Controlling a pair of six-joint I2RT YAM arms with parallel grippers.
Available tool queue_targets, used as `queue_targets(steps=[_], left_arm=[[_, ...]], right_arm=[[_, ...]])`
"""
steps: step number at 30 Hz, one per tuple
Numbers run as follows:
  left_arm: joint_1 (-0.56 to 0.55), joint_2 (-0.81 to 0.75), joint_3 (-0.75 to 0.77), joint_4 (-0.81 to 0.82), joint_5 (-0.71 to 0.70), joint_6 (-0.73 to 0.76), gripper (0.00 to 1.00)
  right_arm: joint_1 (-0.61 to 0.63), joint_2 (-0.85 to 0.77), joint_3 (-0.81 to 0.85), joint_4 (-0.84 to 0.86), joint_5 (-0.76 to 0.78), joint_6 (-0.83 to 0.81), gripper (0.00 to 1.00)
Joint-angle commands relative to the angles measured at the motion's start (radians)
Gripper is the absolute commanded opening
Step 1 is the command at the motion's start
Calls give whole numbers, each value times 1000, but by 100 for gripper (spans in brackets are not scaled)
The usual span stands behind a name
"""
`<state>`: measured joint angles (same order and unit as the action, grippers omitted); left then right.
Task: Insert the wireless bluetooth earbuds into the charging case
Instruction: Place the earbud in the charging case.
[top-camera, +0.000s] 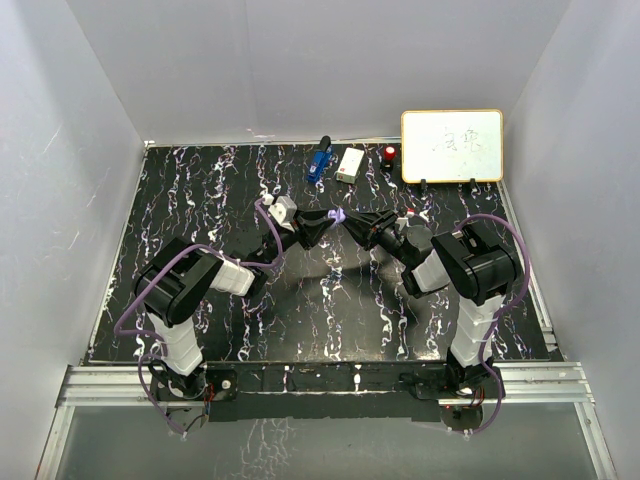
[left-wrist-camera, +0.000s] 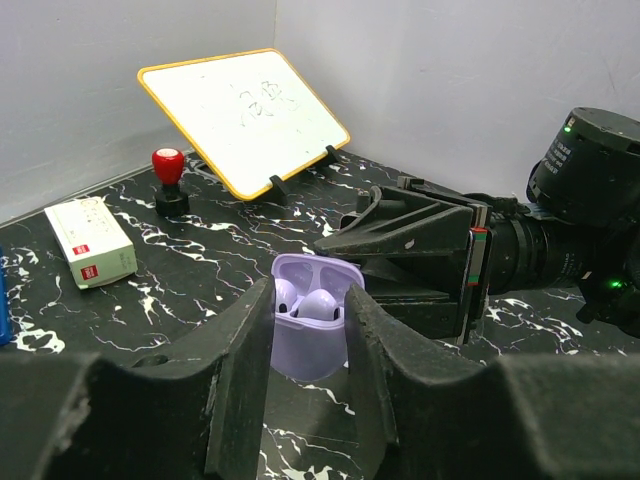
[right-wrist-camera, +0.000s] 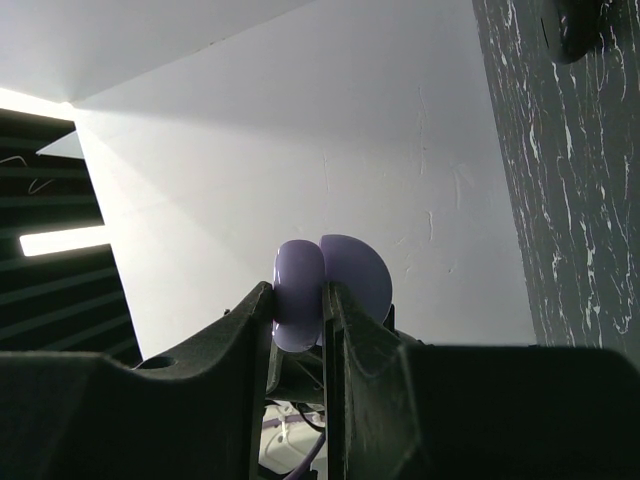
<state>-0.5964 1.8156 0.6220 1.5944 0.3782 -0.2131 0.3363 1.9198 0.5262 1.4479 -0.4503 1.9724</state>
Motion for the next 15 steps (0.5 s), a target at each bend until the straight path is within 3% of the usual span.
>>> queue_targets(steps=[1,7,13,15], left_arm=[[5,-27,1,191,-1,2,33],[4,-98,-21,192,-93,-11,38],[5,-218,-79,187,-261,-17,58],[6,-251,-92,117,-289,-28,62]], right_arm=[[0,-13,12,190,10,-8,0],[-2,-15,12,179,7,-24,0],[-2,-24,23,133,-11,-80,0],[-2,-43,36,52,-25,-135,0]])
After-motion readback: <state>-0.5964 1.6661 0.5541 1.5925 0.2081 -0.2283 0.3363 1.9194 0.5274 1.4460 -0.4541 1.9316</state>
